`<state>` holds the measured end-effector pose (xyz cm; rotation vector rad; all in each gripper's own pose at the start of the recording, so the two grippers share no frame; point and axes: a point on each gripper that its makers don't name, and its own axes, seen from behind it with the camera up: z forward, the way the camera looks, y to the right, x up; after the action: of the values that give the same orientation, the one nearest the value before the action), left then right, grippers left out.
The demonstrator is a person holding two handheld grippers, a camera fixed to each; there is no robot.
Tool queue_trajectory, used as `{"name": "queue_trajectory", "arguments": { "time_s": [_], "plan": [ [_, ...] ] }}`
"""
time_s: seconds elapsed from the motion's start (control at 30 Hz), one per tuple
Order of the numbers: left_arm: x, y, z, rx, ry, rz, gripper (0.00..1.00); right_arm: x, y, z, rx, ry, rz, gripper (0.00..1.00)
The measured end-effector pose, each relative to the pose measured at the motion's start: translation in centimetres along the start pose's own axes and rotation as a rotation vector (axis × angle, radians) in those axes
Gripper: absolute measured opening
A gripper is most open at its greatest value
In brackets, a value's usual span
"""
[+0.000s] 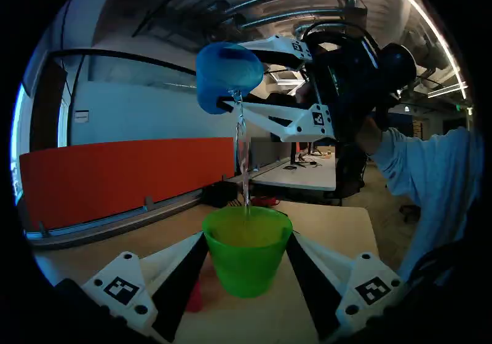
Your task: Pour water
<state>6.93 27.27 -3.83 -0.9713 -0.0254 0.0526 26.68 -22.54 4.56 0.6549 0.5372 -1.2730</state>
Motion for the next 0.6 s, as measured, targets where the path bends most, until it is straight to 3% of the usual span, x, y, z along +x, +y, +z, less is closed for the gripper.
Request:
{"name": "queue_trajectory", "arguments": {
  "time_s": [0.6],
  "plan": [
    [0.03,0.12,0.12,0.001,0.0,0.004,0.86,0.72,0.81,0.4,-0.019,0.0,-0.088,0.9]
  ]
}}
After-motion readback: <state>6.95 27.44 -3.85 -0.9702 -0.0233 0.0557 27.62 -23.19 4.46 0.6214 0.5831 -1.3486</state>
